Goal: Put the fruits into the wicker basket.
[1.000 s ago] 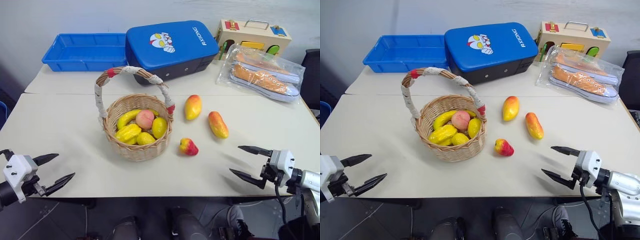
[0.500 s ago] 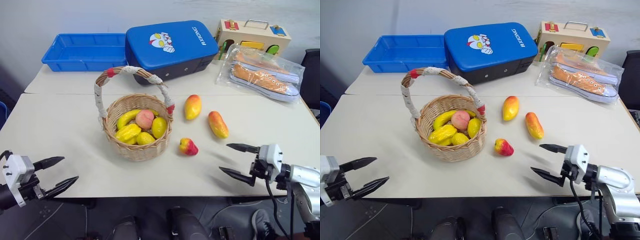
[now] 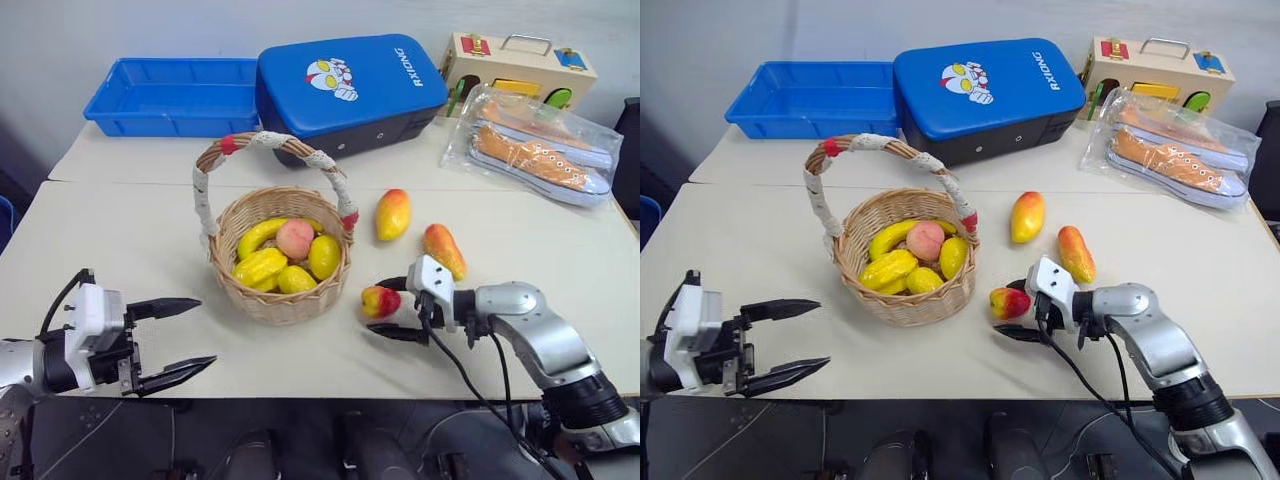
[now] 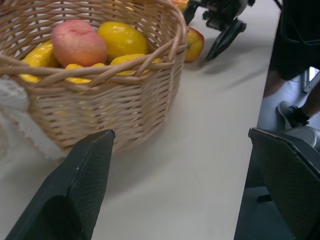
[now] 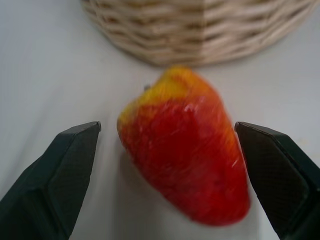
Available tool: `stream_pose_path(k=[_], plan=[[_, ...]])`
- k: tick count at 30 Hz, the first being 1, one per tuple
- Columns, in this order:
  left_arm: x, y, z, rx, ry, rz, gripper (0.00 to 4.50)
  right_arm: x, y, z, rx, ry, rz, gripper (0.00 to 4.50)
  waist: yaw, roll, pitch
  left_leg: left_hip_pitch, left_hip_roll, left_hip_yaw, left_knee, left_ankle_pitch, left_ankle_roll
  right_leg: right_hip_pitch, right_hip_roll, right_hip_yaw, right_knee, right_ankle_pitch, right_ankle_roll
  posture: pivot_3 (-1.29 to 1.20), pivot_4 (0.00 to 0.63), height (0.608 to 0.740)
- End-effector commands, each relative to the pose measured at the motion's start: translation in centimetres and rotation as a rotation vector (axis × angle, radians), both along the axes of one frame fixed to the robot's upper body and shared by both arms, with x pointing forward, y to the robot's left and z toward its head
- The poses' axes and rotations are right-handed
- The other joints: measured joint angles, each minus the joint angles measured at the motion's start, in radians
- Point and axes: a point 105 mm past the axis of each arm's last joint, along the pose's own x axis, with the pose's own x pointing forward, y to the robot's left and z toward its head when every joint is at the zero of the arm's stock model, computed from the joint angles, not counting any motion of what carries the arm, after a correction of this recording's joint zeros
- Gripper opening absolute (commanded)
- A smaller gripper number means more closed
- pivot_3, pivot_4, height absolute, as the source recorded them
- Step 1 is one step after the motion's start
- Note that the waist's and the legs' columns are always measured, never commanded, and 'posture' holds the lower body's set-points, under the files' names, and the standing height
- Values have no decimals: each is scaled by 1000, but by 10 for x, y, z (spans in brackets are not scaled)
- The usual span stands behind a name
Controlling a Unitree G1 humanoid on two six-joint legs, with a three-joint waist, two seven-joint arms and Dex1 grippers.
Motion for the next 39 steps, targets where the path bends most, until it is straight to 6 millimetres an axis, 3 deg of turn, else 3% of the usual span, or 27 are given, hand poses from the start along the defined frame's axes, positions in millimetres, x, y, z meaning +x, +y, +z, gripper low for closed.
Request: stream_pose_path(k=[1,4,6,11,13,16,22,25,30,34,39], plan=[[-2,-1,1,16,-18,4,4500,9,2,3,18,-65,8,3205,-6,0,0,1,0,1,0,0,0,0,1,1,1,0,0,0,150,740],[-3,2,-1,18,-20,20,4500,12,2,2,47,-105,35,2170,-7,0,0,2,0,1,0,2,-2,0,1,1,4,0,0,0,150,740],[-3,4,-1,14,-25,31,4500,7,2,14,122,-131,62,1790,-3,0,0,3,0,0,1,3,-2,0,1,1,5,0,0,0,150,740],[-3,11,8,-44,-66,78,4500,-28,9,64,302,-134,236,1783,2,1,0,2,0,-1,1,3,-1,1,0,1,4,1,1,0,150,740],[-2,12,18,-93,-87,107,4500,-40,27,101,401,-144,296,1783,-2,0,0,2,0,-1,1,2,-1,1,0,0,4,1,1,0,150,740],[-5,11,20,-114,-70,120,4500,-39,56,129,400,-156,291,1783,-16,0,0,3,0,-2,1,2,-1,1,0,1,7,1,1,0,150,740],[-5,8,17,-119,-51,122,4500,-3,121,139,333,-193,172,1783,-29,-1,-1,1,0,-3,-1,7,-5,-5,0,0,13,1,-2,0,150,740],[-4,8,19,-117,-61,134,4500,-1,127,141,334,-207,162,2759,-17,-1,-1,-3,-1,-3,-1,8,-6,-9,0,0,14,1,-2,0,150,740],[-1,5,20,-117,-73,137,4500,-13,108,145,345,-207,221,4475,-14,-1,-1,-5,-1,-2,-1,6,-4,-9,-1,0,9,1,-2,0,150,740],[4,1,22,-119,-86,132,4500,-18,84,144,349,-224,217,4475,-5,-1,-1,-5,-1,-2,-3,6,-4,-9,0,0,8,1,-1,0,150,740],[13,0,25,-121,-97,101,4500,-43,21,127,382,-234,217,4475,3,-1,-1,-4,-1,-3,-3,6,-4,-7,0,0,5,1,-1,0,150,740]])
